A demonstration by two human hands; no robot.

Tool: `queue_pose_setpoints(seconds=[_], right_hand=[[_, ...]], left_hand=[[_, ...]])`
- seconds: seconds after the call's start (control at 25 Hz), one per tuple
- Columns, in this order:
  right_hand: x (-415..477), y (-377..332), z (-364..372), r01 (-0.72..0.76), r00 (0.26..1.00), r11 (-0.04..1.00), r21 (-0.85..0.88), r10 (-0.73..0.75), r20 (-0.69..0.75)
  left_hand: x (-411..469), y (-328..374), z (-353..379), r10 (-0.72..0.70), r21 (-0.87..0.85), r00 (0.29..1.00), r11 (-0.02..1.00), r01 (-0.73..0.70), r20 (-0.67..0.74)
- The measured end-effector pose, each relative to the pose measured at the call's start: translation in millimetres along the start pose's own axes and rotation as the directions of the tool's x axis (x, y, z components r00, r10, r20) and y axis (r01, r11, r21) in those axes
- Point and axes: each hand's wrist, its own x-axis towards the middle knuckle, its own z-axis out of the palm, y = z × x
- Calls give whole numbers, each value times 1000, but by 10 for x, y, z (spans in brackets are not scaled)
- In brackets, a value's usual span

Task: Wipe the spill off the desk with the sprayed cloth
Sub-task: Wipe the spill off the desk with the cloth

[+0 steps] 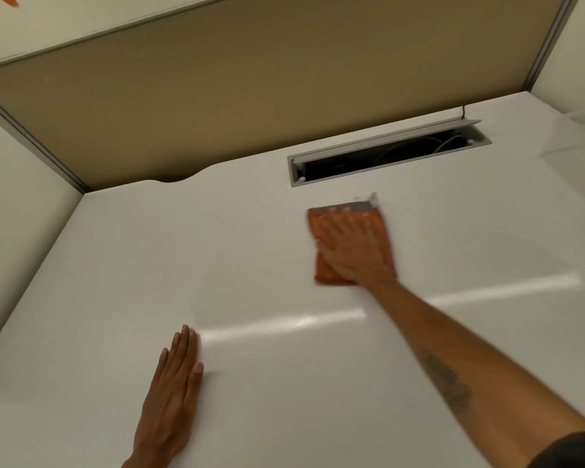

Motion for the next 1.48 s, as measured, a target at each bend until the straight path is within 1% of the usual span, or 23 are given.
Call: queue_pose_setpoints(seconds=[0.12, 0.24, 0.36, 0.48, 0.56, 0.64, 0.8, 0.92, 1.04, 1.16, 1.28, 1.48], right_hand=[[-168, 1014, -154, -204, 978, 975, -83, 201, -51], [-396, 1580, -277, -334, 941, 936, -110, 326, -84], [-405, 1847, -329, -382, 924, 917, -119, 375, -74], [-176, 1845, -328, -351, 936, 927, -132, 346, -62], [42, 1669, -299, -303, 953, 945, -119, 300, -43], [291, 1338, -239, -236, 972, 966, -107, 234, -31], [676, 255, -32, -85, 996, 996, -11, 85, 29], [769, -527, 143, 53, 996, 998, 30, -55, 71], [723, -1130, 289, 189, 976, 980, 56, -194, 99], [545, -1578, 379, 329, 932, 941, 76, -337, 134], [298, -1831, 398, 417, 889, 905, 86, -426, 168], [-304, -2049, 367, 513, 834, 851, 114, -526, 169]], left_hand=[[-3, 45, -1, -11, 23, 1000, 1000, 11, 11], [12, 75, -21, -34, 29, 999, 999, 34, 24], [41, 97, -22, -45, 15, 999, 999, 45, 16], [60, 93, -18, -43, 11, 999, 999, 42, 9], [57, 71, -16, -34, 8, 999, 999, 34, 4], [56, 57, -3, -26, 3, 1000, 1000, 26, 0], [54, 22, 8, -17, 9, 1000, 1000, 17, -7], [56, 5, 13, -13, 10, 1000, 1000, 13, -9], [42, -7, 18, -5, 12, 1000, 1000, 6, -23], [10, -11, 15, -1, -10, 999, 1000, 0, -45], [-19, -3, 10, -20, -101, 997, 995, 13, -71], [-36, -20, 1, -58, -215, 994, 976, 36, -96]])
